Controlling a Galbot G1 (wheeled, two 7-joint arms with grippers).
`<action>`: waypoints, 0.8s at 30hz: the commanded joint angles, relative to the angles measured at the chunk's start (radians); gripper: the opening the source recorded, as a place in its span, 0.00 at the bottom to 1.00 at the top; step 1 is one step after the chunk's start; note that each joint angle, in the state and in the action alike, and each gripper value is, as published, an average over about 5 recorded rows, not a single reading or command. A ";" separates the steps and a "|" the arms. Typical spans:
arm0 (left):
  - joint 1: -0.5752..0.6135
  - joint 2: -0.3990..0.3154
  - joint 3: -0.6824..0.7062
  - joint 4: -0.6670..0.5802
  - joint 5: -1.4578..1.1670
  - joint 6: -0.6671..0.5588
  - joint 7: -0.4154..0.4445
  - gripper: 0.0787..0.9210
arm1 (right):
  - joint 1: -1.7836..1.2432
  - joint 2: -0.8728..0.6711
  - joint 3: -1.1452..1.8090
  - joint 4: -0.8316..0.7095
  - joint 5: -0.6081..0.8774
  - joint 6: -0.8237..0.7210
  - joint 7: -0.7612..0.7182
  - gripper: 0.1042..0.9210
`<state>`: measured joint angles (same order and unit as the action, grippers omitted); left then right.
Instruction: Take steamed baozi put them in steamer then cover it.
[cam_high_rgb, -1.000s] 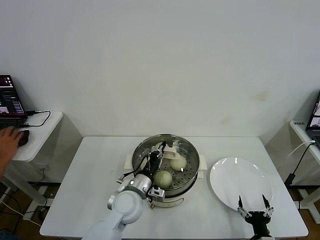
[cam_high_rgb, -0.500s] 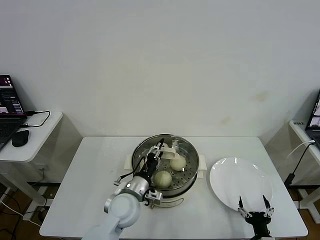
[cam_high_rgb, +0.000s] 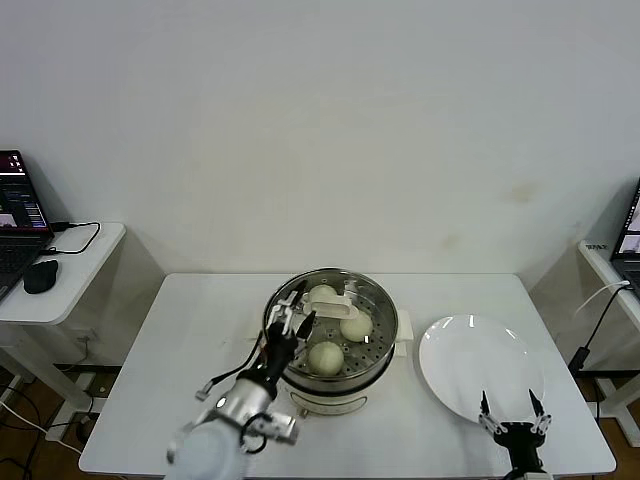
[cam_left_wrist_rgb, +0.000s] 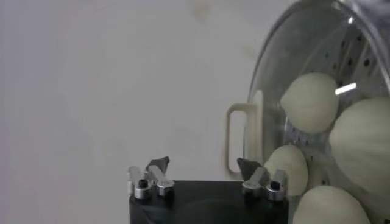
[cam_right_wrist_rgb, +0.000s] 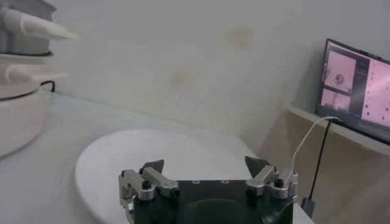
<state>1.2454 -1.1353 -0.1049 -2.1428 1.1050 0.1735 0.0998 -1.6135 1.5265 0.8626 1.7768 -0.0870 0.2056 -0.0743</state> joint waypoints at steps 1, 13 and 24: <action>0.420 0.019 -0.274 -0.166 -0.683 -0.285 -0.368 0.88 | -0.001 -0.004 -0.018 0.005 0.010 0.012 -0.005 0.88; 0.691 -0.068 -0.398 -0.002 -1.345 -0.457 -0.392 0.88 | -0.133 -0.135 -0.076 0.130 0.172 0.035 -0.070 0.88; 0.736 -0.083 -0.400 -0.001 -1.405 -0.367 -0.320 0.88 | -0.180 -0.123 -0.120 0.152 0.205 0.043 -0.094 0.88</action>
<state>1.8568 -1.1968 -0.4509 -2.1592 -0.0647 -0.1936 -0.2220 -1.7382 1.4289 0.7777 1.8854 0.0608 0.2403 -0.1445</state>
